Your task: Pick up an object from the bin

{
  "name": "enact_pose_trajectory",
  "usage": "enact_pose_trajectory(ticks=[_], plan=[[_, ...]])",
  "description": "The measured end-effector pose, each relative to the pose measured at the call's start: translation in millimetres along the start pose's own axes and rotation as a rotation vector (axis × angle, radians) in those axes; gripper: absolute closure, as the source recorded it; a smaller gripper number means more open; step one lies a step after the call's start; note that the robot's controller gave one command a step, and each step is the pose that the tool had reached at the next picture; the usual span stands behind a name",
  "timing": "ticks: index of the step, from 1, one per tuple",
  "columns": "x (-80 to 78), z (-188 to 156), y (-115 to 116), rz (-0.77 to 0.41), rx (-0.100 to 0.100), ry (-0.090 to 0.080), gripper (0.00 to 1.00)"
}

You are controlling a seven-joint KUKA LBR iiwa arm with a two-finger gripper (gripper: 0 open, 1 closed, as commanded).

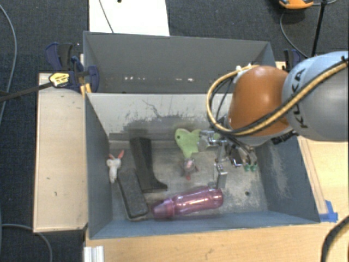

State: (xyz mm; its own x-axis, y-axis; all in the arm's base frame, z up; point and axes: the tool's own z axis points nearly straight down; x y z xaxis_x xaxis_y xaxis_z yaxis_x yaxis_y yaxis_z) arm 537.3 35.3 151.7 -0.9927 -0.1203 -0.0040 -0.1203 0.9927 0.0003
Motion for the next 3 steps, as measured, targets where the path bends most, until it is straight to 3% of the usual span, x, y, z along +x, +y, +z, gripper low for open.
enact_pose_trajectory(ticks=[1,2,3], plan=[[30.8,10,32,-0.308,0.0,0.001,0.0],[42.4,26,52,-0.41,0.0,-0.001,0.0],[51.5,68,56,-0.614,0.0,-0.002,0.0]])
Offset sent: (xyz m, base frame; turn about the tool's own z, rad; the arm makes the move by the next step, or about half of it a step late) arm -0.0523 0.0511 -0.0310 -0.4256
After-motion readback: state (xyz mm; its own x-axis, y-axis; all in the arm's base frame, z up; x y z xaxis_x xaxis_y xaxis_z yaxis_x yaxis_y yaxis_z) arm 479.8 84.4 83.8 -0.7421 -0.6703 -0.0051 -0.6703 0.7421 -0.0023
